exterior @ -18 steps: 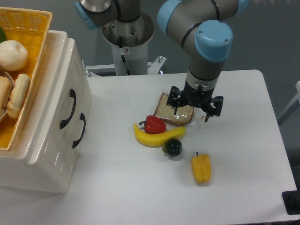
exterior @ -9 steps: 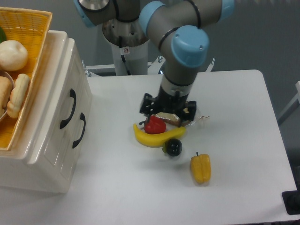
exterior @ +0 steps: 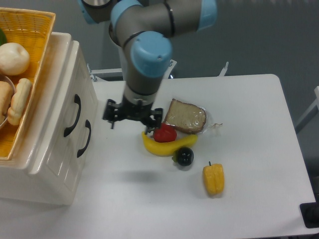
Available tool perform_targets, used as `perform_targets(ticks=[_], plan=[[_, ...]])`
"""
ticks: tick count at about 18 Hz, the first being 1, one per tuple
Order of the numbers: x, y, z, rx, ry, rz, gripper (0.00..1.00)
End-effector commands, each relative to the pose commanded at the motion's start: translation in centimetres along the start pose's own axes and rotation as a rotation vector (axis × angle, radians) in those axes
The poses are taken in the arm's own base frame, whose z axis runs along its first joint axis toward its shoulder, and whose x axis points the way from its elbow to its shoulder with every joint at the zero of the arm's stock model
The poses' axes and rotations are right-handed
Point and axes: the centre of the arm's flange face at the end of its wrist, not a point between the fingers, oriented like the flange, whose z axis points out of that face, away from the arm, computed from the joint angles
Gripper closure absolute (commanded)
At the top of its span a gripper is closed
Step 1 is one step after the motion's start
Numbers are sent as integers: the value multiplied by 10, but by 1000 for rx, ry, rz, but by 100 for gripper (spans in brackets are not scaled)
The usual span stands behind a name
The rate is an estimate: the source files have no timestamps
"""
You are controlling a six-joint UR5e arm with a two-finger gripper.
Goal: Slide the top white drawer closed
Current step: 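Hook a gripper finger into the black handle of the top drawer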
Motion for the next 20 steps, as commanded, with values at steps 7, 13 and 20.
perform_targets(ticks=[7,13,20], plan=[[12,3,4,-19,44,5,0],[26,7,11,-49,83,17,0],[22,14,11,-63,121,1,0]])
